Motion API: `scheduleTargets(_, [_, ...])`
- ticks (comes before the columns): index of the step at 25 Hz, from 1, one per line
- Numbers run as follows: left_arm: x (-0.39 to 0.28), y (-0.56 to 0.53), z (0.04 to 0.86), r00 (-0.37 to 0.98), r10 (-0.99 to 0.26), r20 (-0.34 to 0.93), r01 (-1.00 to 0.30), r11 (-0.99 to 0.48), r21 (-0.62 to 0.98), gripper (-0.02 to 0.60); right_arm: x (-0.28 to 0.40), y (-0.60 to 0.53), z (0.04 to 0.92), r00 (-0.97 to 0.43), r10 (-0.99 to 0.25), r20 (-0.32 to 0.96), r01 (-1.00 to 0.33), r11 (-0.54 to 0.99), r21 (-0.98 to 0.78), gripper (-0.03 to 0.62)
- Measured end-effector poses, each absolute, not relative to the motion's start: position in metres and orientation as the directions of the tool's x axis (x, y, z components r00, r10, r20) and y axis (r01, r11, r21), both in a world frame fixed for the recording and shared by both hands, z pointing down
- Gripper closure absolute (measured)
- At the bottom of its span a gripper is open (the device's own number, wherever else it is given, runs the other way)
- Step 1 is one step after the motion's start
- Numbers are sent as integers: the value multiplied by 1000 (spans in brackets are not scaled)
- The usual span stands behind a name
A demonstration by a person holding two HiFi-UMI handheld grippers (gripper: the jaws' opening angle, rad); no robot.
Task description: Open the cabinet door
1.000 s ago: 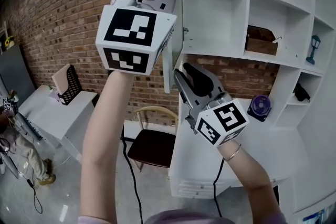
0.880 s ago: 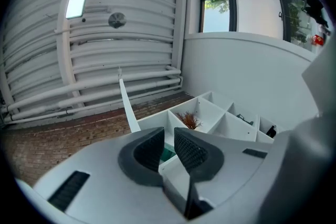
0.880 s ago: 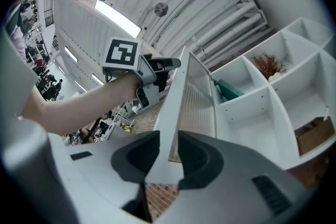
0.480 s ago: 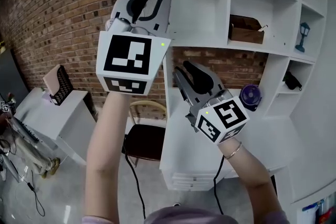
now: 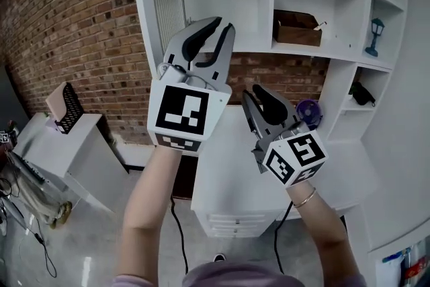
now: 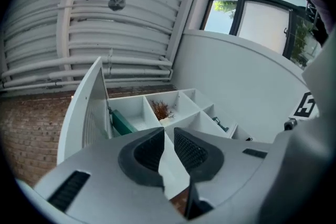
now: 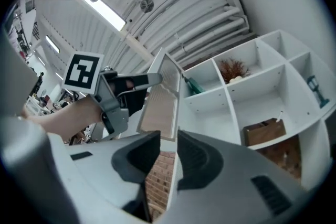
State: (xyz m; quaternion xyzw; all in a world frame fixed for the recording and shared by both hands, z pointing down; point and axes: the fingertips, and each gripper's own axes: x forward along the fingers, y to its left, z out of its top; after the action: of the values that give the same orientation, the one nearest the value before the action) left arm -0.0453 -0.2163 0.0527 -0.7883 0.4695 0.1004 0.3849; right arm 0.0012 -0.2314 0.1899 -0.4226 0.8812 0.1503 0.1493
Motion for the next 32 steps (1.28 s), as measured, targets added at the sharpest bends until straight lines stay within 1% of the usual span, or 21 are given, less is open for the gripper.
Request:
scheduleTargets(7, [-5,-238,121,587,-684,-434,-803,-423,-420,534,70,-230,213,-498,-792,-354,-861,499,97,502])
scheduleTargets(12, [22,-251,162,616,-695,-370,-784,-499,-369,534,108,-230,227,-436,-839,-325,-896,438,71,502])
scheduleTargets(16, [36,-262,196,629,-714,-307,-775,-546,-320,534,131,-231,241,-398,-868,-297,-915,401,55,505])
scheduleTargets(22, [51,-275,242,643,-727,-242,-765,-599,-235,534,166,-231,272,-337,-911,-237,-940,341,24,527])
scheduleTargets(32, [68,-285,327,659,-744,-110,-752,-647,-125,534,215,-224,319,-240,-957,-164,-969,245,-12,569])
